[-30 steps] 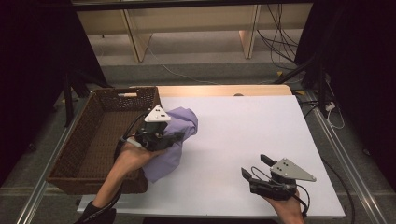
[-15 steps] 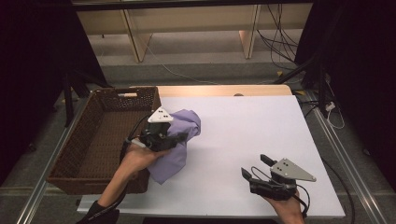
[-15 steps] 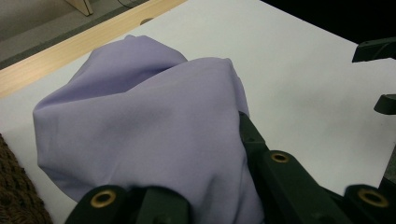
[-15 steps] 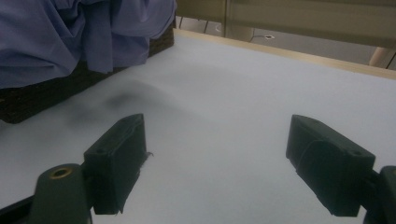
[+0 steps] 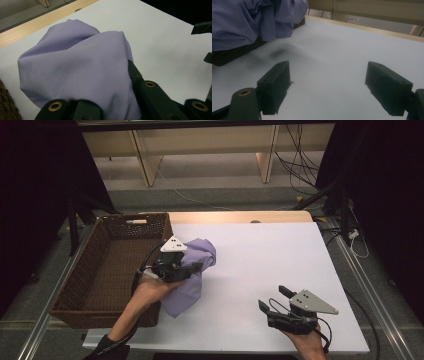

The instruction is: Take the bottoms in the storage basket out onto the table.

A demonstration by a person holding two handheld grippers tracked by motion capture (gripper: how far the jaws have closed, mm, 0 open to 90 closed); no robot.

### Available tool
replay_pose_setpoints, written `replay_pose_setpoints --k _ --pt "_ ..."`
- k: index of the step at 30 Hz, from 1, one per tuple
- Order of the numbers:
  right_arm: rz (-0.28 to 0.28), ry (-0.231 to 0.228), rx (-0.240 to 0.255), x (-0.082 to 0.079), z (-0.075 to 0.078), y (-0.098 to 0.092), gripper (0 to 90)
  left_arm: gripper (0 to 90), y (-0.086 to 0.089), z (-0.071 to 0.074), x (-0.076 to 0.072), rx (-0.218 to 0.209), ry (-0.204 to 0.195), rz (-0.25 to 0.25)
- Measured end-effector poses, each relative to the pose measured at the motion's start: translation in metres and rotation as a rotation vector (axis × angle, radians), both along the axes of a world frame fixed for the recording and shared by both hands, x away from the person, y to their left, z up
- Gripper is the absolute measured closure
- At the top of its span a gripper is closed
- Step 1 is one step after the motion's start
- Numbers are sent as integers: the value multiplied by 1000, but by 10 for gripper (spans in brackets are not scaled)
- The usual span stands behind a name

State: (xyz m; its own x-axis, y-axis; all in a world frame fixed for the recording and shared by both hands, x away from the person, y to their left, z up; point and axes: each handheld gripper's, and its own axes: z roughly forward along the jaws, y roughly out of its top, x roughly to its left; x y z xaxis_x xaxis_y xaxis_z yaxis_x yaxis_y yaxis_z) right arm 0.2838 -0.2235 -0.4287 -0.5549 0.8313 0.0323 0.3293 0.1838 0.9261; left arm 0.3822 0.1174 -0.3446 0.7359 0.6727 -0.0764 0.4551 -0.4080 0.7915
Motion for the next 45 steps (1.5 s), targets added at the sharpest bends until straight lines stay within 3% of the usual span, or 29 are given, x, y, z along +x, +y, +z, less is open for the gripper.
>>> replay_pose_setpoints --k 29,45 --pt "2 -1 -7 0 0 0 217 777 -7 -18 6 24 24 5" --pt "1 -2 -8 0 0 0 216 778 -12 -25 8 13 32 8"
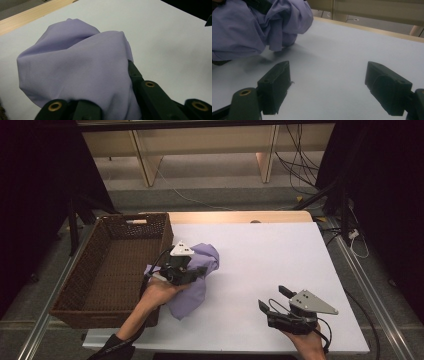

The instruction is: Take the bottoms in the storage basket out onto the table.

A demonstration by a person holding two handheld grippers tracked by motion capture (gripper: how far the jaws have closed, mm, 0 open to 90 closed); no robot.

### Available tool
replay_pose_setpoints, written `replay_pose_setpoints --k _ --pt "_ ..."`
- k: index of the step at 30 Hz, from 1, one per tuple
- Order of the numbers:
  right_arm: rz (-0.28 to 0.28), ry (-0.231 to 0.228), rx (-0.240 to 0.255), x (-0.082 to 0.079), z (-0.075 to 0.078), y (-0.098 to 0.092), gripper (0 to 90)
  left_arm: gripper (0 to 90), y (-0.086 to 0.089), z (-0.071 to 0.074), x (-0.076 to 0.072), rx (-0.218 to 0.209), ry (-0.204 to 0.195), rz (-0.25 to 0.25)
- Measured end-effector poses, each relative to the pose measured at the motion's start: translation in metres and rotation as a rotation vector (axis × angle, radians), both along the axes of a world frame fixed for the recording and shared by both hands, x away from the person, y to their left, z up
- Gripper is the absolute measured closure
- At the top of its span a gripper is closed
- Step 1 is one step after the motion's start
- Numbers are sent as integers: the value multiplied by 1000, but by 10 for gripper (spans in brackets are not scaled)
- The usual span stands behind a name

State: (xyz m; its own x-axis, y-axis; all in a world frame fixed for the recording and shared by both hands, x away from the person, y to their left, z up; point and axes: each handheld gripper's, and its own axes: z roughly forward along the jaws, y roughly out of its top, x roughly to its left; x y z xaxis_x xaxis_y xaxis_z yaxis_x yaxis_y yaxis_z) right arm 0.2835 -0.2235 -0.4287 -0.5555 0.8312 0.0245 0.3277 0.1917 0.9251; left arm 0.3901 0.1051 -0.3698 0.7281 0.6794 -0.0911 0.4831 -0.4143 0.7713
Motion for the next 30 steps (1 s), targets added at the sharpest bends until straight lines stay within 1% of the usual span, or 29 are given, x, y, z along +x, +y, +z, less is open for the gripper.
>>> replay_pose_setpoints --k 4,7,12,15,21,30 --pt "1 -1 -1 0 0 0 217 777 -1 -3 1 -11 5 1" --pt "1 1 -3 0 0 0 217 778 -2 -4 0 -10 8 0" --pt "1 1 -3 0 0 0 217 777 -4 -6 1 6 12 -11" --pt "0 -1 0 0 0 0 217 777 -5 -7 1 6 13 -13" --pt "2 2 -4 0 0 0 217 777 -8 -9 1 -5 13 -21" --pt "1 -1 -2 0 0 0 217 777 -13 -9 -1 1 6 -37"
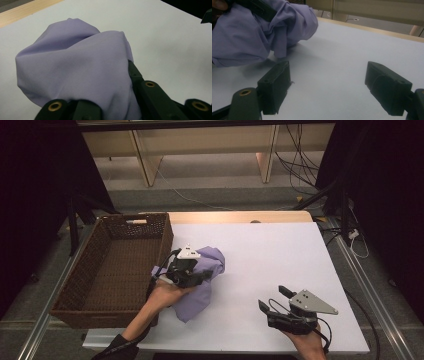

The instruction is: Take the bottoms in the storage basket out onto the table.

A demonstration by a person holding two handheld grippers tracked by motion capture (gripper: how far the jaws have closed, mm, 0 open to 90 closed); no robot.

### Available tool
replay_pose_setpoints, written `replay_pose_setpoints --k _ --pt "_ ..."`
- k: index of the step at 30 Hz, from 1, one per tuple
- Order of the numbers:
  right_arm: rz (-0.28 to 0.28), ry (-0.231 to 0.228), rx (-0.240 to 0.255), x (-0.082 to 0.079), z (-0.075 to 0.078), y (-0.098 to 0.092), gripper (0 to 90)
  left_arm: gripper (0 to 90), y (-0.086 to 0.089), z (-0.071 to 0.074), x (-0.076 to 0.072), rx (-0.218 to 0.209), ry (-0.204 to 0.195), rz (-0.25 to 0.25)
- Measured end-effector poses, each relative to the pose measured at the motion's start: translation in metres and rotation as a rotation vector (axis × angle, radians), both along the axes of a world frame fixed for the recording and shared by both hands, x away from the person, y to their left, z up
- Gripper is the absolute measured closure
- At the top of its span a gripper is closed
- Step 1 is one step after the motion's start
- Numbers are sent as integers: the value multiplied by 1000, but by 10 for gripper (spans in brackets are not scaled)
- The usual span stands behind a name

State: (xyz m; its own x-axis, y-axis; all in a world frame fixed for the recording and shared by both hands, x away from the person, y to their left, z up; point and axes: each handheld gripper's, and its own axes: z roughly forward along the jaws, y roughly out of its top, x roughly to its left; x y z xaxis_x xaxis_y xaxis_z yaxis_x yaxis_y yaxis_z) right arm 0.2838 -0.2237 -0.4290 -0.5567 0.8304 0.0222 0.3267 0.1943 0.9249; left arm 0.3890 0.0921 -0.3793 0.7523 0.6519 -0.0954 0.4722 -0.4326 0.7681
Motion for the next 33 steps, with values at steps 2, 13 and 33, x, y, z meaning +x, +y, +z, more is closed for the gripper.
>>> replay_pose_setpoints --k 2,13,33 --pt "0 0 1 0 0 0 217 777 -1 0 -1 -4 -5 0" --pt "0 1 3 0 0 0 218 775 0 -4 1 -13 -2 -4" --pt "-2 -2 2 0 0 -1 218 774 13 -7 0 15 7 35"
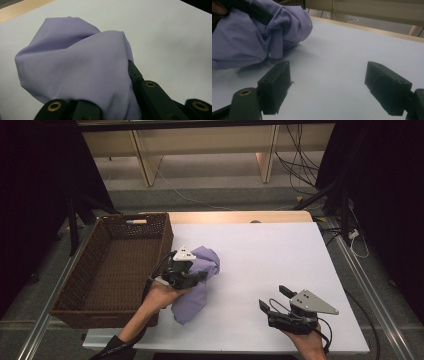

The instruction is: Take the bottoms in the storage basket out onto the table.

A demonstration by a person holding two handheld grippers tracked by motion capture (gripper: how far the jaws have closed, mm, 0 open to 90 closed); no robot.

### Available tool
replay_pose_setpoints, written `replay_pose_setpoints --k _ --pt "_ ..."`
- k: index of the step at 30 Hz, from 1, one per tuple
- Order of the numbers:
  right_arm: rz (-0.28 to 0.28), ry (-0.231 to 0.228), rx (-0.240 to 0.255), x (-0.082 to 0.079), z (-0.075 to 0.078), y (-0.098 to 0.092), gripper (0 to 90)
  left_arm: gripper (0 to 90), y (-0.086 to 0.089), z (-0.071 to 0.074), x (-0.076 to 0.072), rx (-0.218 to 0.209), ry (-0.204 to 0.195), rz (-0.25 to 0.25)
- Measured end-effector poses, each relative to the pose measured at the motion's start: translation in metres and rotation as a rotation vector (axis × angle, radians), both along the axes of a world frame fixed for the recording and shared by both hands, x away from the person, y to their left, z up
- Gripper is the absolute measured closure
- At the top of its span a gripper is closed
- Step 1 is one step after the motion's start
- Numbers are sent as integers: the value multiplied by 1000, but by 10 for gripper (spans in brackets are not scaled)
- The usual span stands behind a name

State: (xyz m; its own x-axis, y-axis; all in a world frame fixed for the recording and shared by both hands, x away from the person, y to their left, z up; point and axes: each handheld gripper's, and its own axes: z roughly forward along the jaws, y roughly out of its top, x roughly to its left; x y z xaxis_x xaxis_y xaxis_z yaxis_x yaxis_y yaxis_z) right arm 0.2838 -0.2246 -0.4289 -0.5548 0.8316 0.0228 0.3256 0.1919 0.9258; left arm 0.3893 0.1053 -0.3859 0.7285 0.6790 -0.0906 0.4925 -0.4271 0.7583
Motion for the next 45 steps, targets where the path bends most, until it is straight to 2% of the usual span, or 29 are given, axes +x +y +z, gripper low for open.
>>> replay_pose_setpoints --k 8,12,15,16,21,26,27,30,31,32,38,45 --pt "0 2 1 0 0 0 218 771 2 -3 2 -7 13 11" --pt "1 1 0 0 0 1 218 747 -2 -6 2 2 34 -6" --pt "0 1 1 0 0 1 218 744 -4 -8 2 4 39 -11" --pt "1 1 0 0 0 1 218 711 -6 -10 2 3 40 -19" --pt "3 4 -3 0 0 1 218 712 -12 -12 2 4 45 -28" --pt "3 2 0 0 0 1 218 581 -15 -13 1 -17 58 -48" --pt "2 2 -1 0 0 1 218 488 -16 -12 1 -15 67 -48" --pt "3 2 0 0 0 1 218 424 -17 -11 1 -18 72 -59" --pt "4 3 -2 0 0 1 218 350 -18 -10 0 -25 74 -67" --pt "4 4 -3 0 0 1 218 324 -19 -9 -1 -26 70 -70" --pt "3 4 -3 0 0 1 218 236 -19 -1 -5 -50 52 -83" --pt "2 1 0 0 0 1 218 178 -19 1 -7 -73 35 -81"
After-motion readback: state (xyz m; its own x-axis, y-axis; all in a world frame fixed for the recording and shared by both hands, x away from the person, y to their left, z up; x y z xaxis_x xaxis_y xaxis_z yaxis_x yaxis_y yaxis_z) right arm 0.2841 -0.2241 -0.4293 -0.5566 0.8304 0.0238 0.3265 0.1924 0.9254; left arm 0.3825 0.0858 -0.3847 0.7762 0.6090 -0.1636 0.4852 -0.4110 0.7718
